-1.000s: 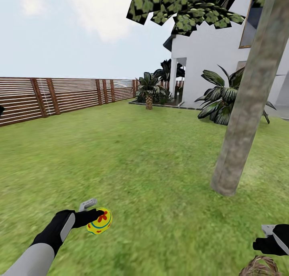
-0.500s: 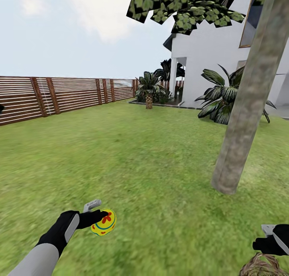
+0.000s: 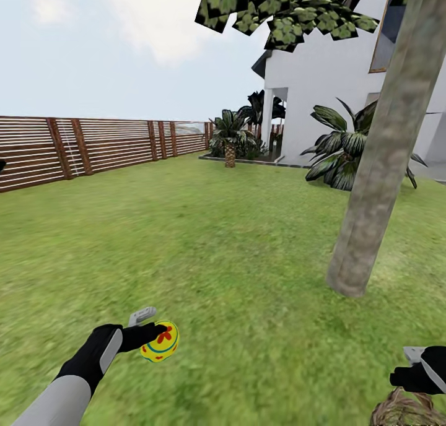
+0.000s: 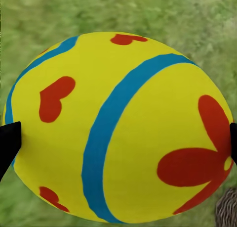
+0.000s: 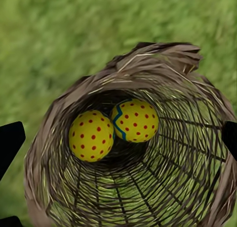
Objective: Take the three Easter eggs out of the wicker basket on the lawn in the garden, then place them on the lawn next to a single tree (choose any tree) so that all three eggs are next to the same tree and none are left in the basket.
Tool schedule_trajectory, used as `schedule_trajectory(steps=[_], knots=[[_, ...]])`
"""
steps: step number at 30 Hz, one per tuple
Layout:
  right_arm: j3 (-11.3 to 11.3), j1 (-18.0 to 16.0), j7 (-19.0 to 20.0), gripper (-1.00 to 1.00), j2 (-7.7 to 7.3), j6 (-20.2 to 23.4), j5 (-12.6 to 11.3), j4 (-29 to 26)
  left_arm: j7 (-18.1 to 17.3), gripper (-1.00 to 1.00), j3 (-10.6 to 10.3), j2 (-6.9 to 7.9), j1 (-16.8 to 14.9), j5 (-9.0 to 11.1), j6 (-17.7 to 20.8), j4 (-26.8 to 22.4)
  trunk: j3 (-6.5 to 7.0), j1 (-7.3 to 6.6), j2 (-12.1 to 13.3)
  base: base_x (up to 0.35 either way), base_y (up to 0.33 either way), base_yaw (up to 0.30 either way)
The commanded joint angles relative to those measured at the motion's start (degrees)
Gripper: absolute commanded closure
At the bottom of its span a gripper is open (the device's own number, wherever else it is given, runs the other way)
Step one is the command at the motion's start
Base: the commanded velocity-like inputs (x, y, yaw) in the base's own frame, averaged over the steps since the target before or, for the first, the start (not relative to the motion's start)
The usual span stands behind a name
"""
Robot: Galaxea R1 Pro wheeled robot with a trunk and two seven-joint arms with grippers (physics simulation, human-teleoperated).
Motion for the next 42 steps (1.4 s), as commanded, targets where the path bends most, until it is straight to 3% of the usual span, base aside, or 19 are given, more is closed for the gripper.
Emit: schedule_trajectory(steps=[1,5,8,12,13,15,17,21,42], knots=[[0.48,-0.03,-0.02,-1.0,-0.07,0.29,-0.57,-0.09,-0.09,1.0,0.28,-0.03,-0.03,0.23,0.44,-0.17,-0.25,0.22,-0.45,0.0,0.0,0.0],[0.48,-0.03,0.01,-1.0,-0.17,0.29,-0.57,-0.09,4.45,1.0,0.1,-0.14,-0.03,0.49,0.58,-0.45,-0.96,1.1,-2.05,0.0,0.0,0.0],[0.48,-0.03,0.01,-1.0,-0.27,0.29,-0.57,-0.09,5.4,1.0,0.0,-1.8,-0.03,0.47,0.89,-1.31,-1.5,1.76,-3.25,0.0,0.0,0.0],[0.48,-0.03,0.02,-1.0,-0.24,0.29,-0.57,-0.09,6.42,1.0,-0.29,-3.85,-0.04,0.34,0.83,-6.32,-2.22,2.64,-4.86,0.0,0.0,0.0],[0.48,-0.03,0.02,-1.0,-0.23,0.29,-0.57,-0.09,6.49,1.0,-1.3,-4.13,-0.03,0.27,0.72,-7.58,-2.4,2.86,-5.26,0.0,0.0,0.0],[0.48,-0.03,-0.01,-1.0,-0.23,0.29,-0.57,-0.09,5.42,1.0,-3.67,-4.2,-0.03,0.29,0.59,-7.78,-2.76,3.3,-6.06,0.0,0.0,0.0],[0.48,-0.03,0.02,-1.0,-0.2,0.29,-0.57,-0.09,4.83,1.0,-4.24,-4.32,-0.03,0.37,0.56,-7.78,-3.12,3.74,-6.86,0.0,0.0,0.0],[0.43,-0.03,0.03,-1.0,-0.25,0.21,-0.57,-0.04,4.75,1.0,-3.99,-4.19,-0.03,0.57,0.61,-7.78,-3.84,4.61,-8.47,0.0,0.0,0.0],[0.39,-0.03,-0.06,-1.0,-0.29,0.73,-0.57,0.0,5.11,1.0,-4.07,-4.73,-0.03,0.67,0.46,-4.78,-3.84,4.61,-8.47,-0.048,-0.054,0.0]])
